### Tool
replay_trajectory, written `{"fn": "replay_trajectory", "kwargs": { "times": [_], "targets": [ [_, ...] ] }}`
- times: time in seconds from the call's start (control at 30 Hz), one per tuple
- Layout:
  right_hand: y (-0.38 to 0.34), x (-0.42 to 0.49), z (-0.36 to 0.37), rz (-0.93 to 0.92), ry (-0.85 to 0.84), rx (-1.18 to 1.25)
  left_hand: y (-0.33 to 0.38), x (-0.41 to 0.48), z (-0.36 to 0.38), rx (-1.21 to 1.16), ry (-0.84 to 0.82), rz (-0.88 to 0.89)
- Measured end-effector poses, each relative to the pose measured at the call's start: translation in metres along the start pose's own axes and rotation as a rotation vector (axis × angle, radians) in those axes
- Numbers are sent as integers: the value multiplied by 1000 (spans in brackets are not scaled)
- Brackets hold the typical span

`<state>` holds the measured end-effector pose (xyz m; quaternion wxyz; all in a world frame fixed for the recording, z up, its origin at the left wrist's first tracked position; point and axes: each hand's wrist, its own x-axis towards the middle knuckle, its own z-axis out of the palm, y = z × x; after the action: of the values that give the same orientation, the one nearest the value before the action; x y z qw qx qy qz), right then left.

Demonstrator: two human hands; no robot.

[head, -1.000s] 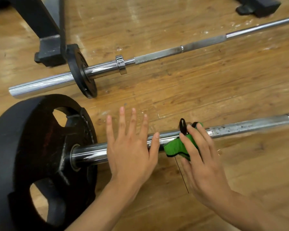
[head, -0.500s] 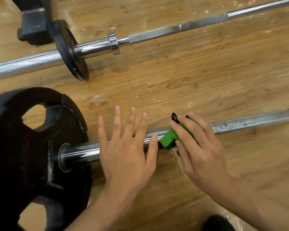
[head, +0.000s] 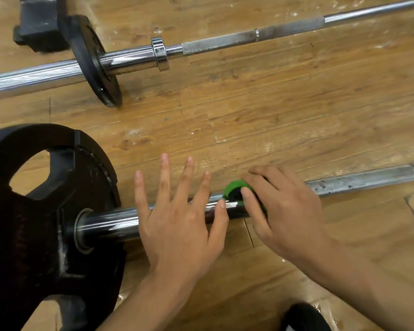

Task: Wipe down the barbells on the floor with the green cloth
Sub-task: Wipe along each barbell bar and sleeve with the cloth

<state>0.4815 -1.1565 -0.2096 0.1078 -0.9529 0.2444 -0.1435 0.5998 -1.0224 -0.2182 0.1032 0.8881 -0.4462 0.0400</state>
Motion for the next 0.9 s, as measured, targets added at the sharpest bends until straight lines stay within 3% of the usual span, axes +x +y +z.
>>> {"fn": "replay_trajectory", "kwargs": {
  "times": [0.13, 0.17, 0.23, 0.33, 0.43, 0.57, 0.7, 0.8, 0.9],
  "targets": [
    [8, 59, -4, 298, -358, 92, -6, 7, 4, 0, 33, 28],
    [10, 61, -1, 304, -348, 109, -7, 9, 6, 4, 39, 33],
    [7, 42, 3, 243, -144, 45, -9, 13, 7, 18, 50, 46],
    [-3, 0, 11, 37, 84, 52, -11, 19, 9, 50, 73, 55],
    [9, 11, 7, -56, 80, 42, -10, 27, 12, 64, 86, 45],
    [19, 68, 9, 194, -120, 137, -12, 42, 13, 94, 38, 26],
    [12, 35, 23, 12, 127, -37, -15, 61, 15, 115, 19, 23],
    [27, 35, 29, -157, 199, -123, -18, 75, 17, 124, 33, 28],
    [35, 73, 27, -77, 184, -34, -23, 89, 19, 135, 48, 51]
  ]
}}
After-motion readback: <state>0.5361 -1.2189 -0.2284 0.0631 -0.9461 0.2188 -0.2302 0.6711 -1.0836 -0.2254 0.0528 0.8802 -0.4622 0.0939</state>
